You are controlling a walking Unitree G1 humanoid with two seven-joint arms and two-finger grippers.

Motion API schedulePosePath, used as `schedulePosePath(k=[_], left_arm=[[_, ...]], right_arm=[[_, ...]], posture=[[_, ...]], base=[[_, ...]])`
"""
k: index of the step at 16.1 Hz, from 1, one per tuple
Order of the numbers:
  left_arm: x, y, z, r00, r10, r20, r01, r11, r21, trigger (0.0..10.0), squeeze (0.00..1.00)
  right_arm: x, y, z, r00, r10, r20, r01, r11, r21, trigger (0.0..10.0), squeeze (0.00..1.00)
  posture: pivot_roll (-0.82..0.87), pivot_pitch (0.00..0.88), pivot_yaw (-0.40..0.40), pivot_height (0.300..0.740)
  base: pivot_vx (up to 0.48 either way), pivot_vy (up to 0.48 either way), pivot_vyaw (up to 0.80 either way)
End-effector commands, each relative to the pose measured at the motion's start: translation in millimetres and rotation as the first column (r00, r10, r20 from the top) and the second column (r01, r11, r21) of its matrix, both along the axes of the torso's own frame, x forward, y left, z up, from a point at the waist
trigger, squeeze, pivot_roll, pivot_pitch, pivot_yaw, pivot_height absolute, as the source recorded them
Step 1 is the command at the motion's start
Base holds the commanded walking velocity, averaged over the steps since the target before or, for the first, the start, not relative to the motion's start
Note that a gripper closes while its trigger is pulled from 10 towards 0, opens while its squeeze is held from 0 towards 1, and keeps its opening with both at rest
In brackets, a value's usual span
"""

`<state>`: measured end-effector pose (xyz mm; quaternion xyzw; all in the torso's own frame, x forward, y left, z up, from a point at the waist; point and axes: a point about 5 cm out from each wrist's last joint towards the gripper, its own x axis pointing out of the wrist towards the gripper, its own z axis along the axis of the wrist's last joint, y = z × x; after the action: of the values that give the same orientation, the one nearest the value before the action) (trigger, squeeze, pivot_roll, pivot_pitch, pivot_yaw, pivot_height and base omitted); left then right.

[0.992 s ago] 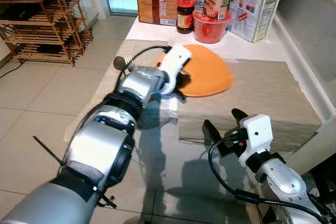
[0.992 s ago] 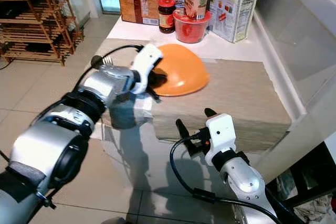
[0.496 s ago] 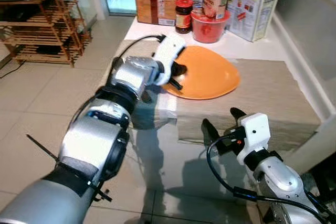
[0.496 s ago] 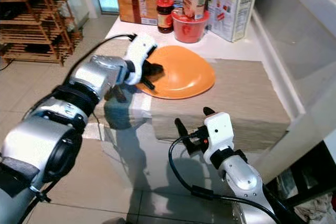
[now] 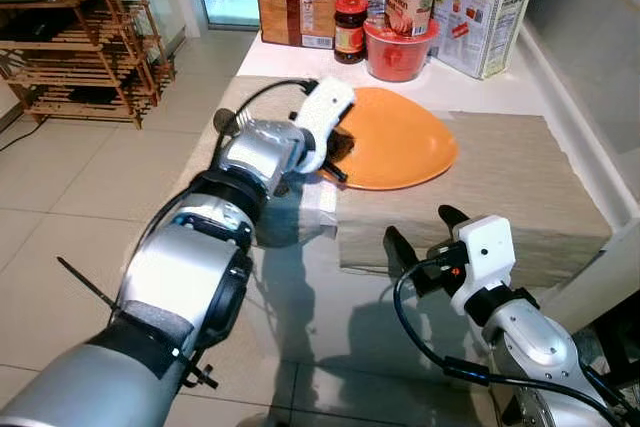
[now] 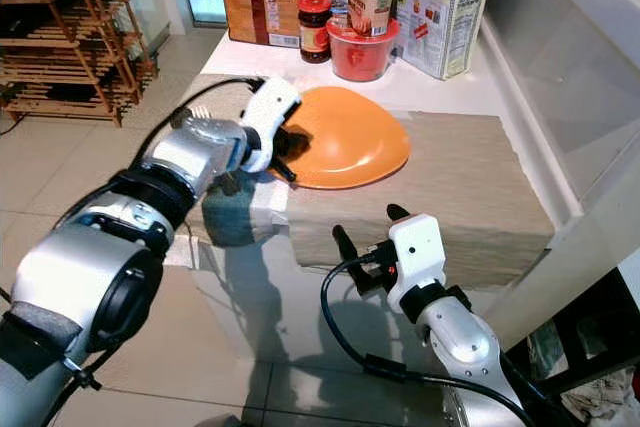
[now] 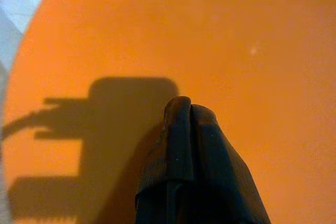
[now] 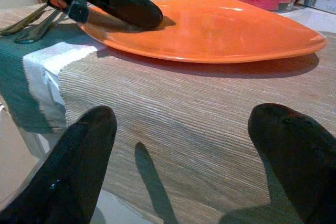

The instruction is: Setting the table

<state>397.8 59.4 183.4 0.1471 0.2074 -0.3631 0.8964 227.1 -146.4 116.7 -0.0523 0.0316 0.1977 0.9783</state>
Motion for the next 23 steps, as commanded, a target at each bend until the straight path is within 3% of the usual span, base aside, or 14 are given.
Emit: schedulePosePath(k=[1, 10, 15, 17, 19, 23], left_arm=[[0.0, 0.6, -2, 1.0, 0.001, 0.008, -0.001, 1.0, 0.021, 10.0, 0.0], [-16.5, -33.9, -21, 0.988, -0.144, -0.052, 0.147, 0.987, 0.064, 10.0, 0.0], [-17.7, -36.9, -20, 0.986, -0.159, -0.049, 0.162, 0.985, 0.058, 10.0, 0.0], [-10.7, -29.4, -11, 0.994, -0.109, 0.019, 0.107, 0.993, 0.051, 10.0, 0.0], [-4.4, -27.5, 5, 0.994, -0.066, 0.091, 0.067, 0.998, -0.007, 10.0, 0.0], [0.5, -23.2, 26, 0.974, -0.011, 0.225, 0.031, 0.996, -0.086, 10.0, 0.0]], right_arm=[[-3.1, 0.8, -1, 1.0, -0.002, -0.006, 0.002, 1.0, 0.001, 10.0, 0.0], [-3.3, 2.1, -2, 1.0, 0.003, -0.015, -0.003, 1.0, 0.007, 10.0, 0.0], [-1.7, 2.0, -3, 1.0, 0.002, -0.018, -0.002, 1.0, 0.009, 10.0, 0.0], [-1.1, 1.4, -3, 1.0, 0.005, -0.016, -0.005, 1.0, 0.005, 10.0, 0.0], [-0.9, 0.6, -2, 1.0, 0.012, -0.012, -0.012, 1.0, -0.003, 10.0, 0.0], [-2.9, -1.9, -1, 0.999, 0.044, 0.003, -0.043, 0.999, -0.015, 10.0, 0.0]], posture=[[-0.09, 0.0, 0.07, 0.74], [-0.09, 0.0, 0.075, 0.74], [-0.08, 0.0, 0.069, 0.74], [-0.08, 0.0, 0.066, 0.74], [-0.08, 0.0, 0.062, 0.74], [-0.07, 0.0, 0.049, 0.74]], base=[[0.0, 0.0, 0.0], [0.0, 0.0, 0.0], [0.0, 0.0, 0.0], [0.0, 0.0, 0.0], [0.0, 0.0, 0.0], [0.0, 0.0, 0.0]])
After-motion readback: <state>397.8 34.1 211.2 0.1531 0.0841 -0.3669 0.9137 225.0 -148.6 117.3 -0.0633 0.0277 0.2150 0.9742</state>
